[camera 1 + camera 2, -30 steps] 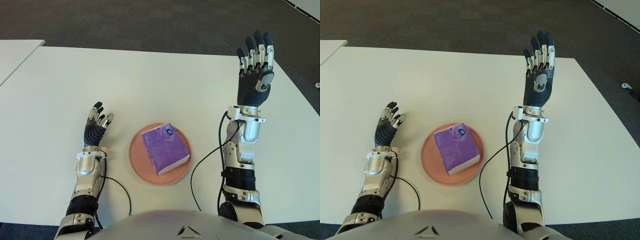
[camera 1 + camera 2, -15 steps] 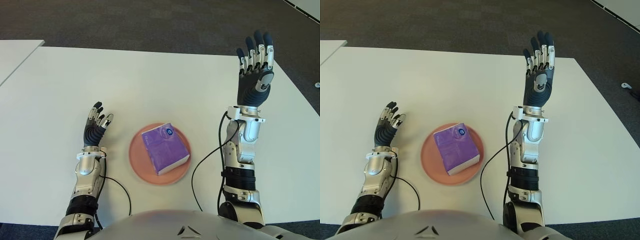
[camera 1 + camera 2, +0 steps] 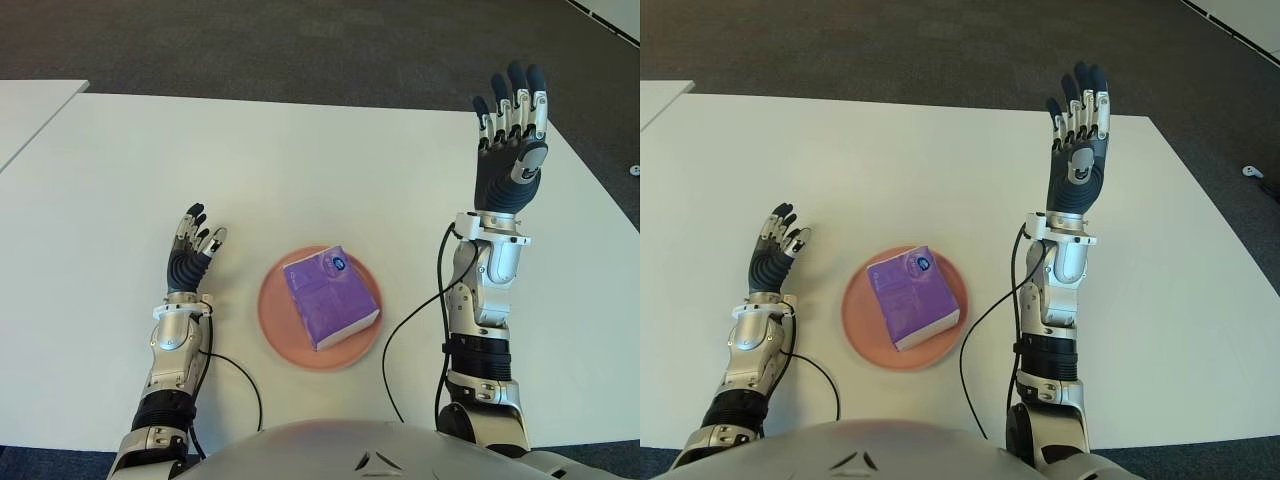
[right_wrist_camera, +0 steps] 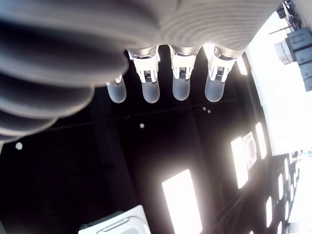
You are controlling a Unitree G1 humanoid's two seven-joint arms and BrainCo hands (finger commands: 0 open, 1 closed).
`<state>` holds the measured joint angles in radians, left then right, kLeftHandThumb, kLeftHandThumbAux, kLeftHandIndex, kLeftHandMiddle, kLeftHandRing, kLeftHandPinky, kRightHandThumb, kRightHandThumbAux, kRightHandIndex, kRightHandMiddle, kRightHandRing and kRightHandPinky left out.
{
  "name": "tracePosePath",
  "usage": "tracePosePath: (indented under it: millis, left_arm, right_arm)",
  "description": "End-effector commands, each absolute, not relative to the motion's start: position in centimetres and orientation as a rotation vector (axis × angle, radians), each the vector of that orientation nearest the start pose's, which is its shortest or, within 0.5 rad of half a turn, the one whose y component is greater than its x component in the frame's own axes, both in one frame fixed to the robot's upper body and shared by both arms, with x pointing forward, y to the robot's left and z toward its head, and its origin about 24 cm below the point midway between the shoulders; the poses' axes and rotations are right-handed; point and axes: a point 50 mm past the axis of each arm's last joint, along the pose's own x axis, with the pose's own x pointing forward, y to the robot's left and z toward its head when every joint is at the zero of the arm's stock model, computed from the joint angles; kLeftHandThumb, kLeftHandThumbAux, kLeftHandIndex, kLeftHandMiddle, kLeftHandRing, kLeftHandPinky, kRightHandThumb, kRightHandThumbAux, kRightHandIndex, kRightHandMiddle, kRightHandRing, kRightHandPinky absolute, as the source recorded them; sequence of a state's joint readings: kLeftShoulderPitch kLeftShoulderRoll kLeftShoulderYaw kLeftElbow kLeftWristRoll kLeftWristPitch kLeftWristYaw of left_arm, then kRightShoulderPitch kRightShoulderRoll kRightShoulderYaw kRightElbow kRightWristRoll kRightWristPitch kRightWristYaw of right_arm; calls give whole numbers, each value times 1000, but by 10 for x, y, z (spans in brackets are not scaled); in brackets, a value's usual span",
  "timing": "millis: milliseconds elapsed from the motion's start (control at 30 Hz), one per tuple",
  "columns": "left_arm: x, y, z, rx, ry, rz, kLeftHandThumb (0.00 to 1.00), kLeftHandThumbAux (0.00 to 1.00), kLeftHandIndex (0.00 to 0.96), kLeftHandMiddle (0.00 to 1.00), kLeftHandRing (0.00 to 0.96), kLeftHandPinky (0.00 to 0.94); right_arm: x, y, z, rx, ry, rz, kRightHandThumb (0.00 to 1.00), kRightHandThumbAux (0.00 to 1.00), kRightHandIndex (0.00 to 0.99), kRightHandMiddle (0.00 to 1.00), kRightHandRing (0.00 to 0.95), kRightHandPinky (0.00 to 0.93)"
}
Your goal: Put the tissue paper into the plate.
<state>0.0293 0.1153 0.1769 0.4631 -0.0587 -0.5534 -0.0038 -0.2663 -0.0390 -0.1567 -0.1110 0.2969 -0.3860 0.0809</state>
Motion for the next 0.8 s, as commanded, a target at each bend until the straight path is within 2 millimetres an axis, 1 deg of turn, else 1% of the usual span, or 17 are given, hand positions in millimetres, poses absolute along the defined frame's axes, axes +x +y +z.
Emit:
tracePosePath:
  millis: [33, 800]
  left_arm:
    - [213, 222, -26, 69, 18, 200, 0, 564, 0, 0, 0, 0]
    - [220, 220, -20, 75, -19, 210, 0, 576, 0, 0, 0, 0]
  right_arm:
    - [273, -179, 163, 239, -735, -11, 0, 388, 0, 0, 0, 0]
    - [274, -179, 163, 239, -735, -11, 0, 388, 0, 0, 0, 0]
